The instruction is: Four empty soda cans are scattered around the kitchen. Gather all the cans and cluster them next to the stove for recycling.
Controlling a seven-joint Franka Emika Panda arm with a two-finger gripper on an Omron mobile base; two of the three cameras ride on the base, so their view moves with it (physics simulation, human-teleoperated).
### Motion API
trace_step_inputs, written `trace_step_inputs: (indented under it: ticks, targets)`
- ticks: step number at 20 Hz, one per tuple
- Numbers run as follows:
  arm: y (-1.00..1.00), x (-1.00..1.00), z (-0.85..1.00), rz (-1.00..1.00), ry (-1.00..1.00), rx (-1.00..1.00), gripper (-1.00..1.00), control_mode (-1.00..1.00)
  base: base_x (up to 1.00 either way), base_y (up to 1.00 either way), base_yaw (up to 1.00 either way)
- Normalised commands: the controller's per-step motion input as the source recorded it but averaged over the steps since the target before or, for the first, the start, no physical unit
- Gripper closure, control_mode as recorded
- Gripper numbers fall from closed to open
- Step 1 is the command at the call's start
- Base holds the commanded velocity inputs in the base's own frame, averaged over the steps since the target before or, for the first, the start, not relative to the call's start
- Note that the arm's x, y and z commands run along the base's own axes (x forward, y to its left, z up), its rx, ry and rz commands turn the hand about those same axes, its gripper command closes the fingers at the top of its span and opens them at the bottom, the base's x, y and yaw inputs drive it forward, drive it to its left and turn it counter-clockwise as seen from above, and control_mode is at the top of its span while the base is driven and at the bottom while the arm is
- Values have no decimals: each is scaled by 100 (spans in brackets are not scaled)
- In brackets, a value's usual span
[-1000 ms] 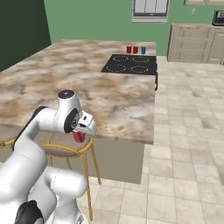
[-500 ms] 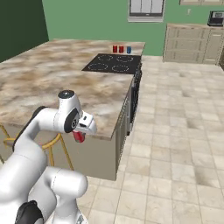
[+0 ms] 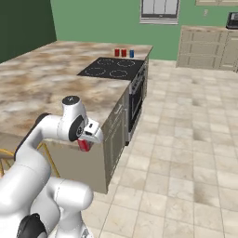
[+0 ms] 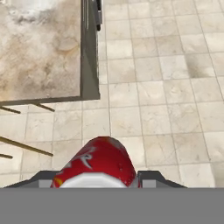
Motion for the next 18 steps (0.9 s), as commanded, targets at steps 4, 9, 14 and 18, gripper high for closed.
trace_step_inputs:
  ticks: [4, 9, 14, 18]
  targets:
    - [0, 0, 0, 0, 0, 0, 100, 100, 32, -64, 16]
    - [0, 0, 0, 0, 0, 0, 100, 100, 40, -65, 13]
    - [0, 0, 0, 0, 0, 0, 100, 100, 39, -66, 14]
    - [0, 0, 0, 0, 0, 0, 100, 100, 41, -68, 13]
